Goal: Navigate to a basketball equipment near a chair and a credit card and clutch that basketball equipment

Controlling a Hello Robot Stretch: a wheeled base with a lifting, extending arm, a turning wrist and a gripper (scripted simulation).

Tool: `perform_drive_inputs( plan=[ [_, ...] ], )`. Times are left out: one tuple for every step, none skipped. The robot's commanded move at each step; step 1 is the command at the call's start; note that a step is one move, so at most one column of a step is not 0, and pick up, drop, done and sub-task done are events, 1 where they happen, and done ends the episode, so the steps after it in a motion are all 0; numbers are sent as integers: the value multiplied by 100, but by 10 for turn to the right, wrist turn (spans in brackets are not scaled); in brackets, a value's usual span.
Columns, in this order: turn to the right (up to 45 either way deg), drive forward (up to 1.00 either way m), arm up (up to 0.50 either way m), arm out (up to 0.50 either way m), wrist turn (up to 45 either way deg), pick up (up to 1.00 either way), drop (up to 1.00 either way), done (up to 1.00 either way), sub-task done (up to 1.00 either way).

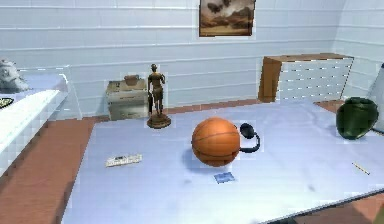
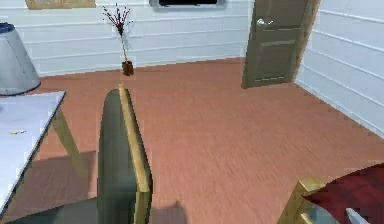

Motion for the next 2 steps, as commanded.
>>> perform_drive_inputs(
  plan=[
    [-450, 0, 0, 0, 0, 0, 0, 0, 0],
    [-330, 0, 0, 0, 0, 0, 0, 0, 0]
  ],
)
